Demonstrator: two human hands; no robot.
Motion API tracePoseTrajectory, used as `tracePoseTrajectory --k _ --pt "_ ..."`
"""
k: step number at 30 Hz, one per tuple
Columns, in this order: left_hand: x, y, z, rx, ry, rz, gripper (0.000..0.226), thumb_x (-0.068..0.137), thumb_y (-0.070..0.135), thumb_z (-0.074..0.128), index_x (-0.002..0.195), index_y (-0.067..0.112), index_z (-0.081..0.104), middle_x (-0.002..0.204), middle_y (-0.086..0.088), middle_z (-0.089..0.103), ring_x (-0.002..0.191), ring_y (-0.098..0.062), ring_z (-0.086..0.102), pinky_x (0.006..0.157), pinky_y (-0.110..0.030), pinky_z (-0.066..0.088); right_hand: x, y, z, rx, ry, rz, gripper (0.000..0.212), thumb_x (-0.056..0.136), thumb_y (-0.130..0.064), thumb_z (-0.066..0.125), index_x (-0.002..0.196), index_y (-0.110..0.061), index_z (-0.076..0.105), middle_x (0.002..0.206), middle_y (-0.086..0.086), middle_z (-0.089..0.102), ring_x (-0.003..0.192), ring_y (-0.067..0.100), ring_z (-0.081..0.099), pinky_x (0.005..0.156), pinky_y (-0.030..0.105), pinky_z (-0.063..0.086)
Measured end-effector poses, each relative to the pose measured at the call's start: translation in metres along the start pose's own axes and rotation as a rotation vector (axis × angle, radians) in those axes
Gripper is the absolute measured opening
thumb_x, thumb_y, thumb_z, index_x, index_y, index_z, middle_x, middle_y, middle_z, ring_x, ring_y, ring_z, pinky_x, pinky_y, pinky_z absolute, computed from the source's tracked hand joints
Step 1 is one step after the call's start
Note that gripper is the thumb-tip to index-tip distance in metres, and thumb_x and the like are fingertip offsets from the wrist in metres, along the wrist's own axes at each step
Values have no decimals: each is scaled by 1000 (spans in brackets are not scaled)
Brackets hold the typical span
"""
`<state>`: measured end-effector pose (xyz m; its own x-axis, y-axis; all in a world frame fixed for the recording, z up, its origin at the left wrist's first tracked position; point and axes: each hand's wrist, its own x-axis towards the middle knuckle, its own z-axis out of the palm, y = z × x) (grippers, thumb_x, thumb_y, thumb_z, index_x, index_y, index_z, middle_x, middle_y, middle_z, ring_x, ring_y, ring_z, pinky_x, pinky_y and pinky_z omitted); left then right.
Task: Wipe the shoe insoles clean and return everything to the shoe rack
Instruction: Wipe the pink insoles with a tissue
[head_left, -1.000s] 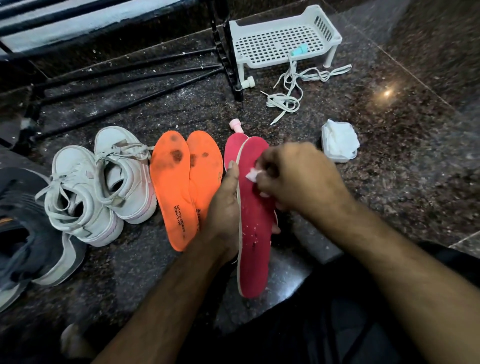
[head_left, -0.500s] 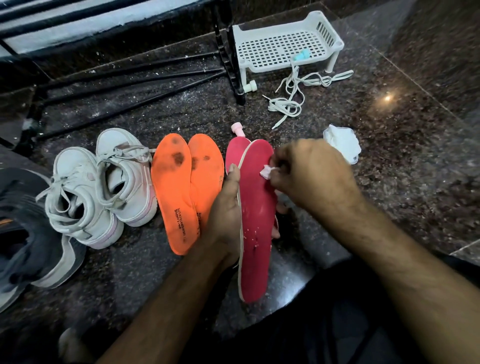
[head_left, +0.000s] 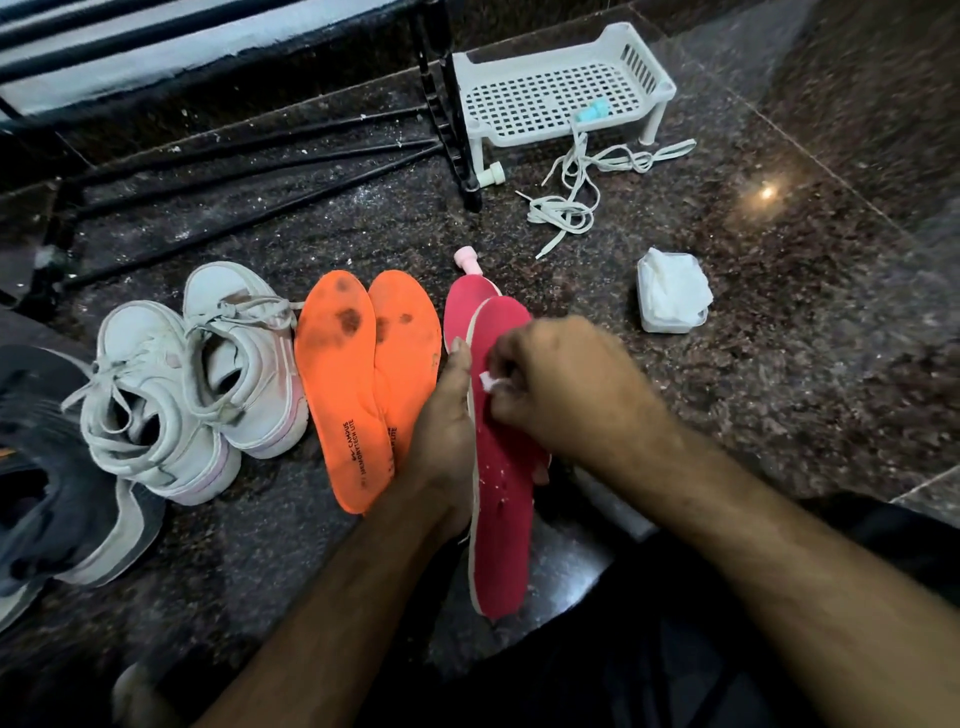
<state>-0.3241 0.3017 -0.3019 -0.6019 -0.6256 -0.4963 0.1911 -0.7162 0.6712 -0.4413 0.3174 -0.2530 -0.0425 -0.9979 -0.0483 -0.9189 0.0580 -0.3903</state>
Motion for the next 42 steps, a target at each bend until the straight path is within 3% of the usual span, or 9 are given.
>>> tracePoseTrajectory --k 3,7,11,17,24,30,33,36,42 --pt "0 3 -2 16 -18 11 73 89 75 29 88 18 75 69 -17 62 54 -29 55 53 -36 47 5 7 -8 65 5 36 31 72 -47 56 92 -27 68 81 -2 70 80 24 68 73 36 58" --pt "-4 -1 2 143 -60 -47 87 89 78 20 91 10 74 73 -22 67 46 -29 57 46 -30 47 14 30 -27 139 258 158 15 79 -37 64 89 -26 66 78 -4 70 76 19 67 73 37 57" --pt "-7 -1 9 43 -54 -38 77 92 72 24 125 14 61 68 -15 67 43 -28 60 39 -32 48 3 2 -11 282 109 30 15 80 -36 65 90 -24 65 75 -8 69 72 13 66 72 33 55" --pt "-5 -1 0 118 -75 -47 85 85 80 24 105 11 69 77 -22 66 53 -31 57 57 -36 45 20 28 -23 232 210 151 11 79 -29 64 88 -24 63 70 -8 68 74 15 66 74 36 56" --pt "-2 1 4 -36 -35 -2 67 87 74 36 109 19 66 75 -17 62 56 -32 57 48 -38 50 -2 1 -5 231 59 24 14 79 -34 65 87 -24 62 77 -3 69 76 21 67 73 35 54" --pt "-1 -2 -2 52 -39 -42 83 89 79 25 106 11 69 79 -23 65 62 -35 56 56 -37 47 10 30 -21 158 200 158 14 76 -36 64 84 -25 59 76 -3 68 78 22 66 72 35 55" --pt "-2 0 4 -25 -28 -22 68 84 73 34 105 19 69 72 -12 67 54 -29 61 47 -36 50 -2 5 -2 174 67 48 23 74 -42 56 89 -25 60 79 0 69 79 26 67 73 39 56" --pt "-1 3 4 -58 -36 15 65 88 71 32 87 23 76 69 -10 64 55 -29 59 48 -37 49 -1 7 -1 142 41 32 27 71 -42 54 91 -26 59 79 -1 68 79 26 67 72 40 57" --pt "0 0 1 6 -8 9 71 89 74 30 99 16 70 73 -19 65 57 -33 58 50 -35 49 3 19 -12 80 122 100 24 72 -40 58 93 -26 57 81 0 69 82 30 67 72 40 56"
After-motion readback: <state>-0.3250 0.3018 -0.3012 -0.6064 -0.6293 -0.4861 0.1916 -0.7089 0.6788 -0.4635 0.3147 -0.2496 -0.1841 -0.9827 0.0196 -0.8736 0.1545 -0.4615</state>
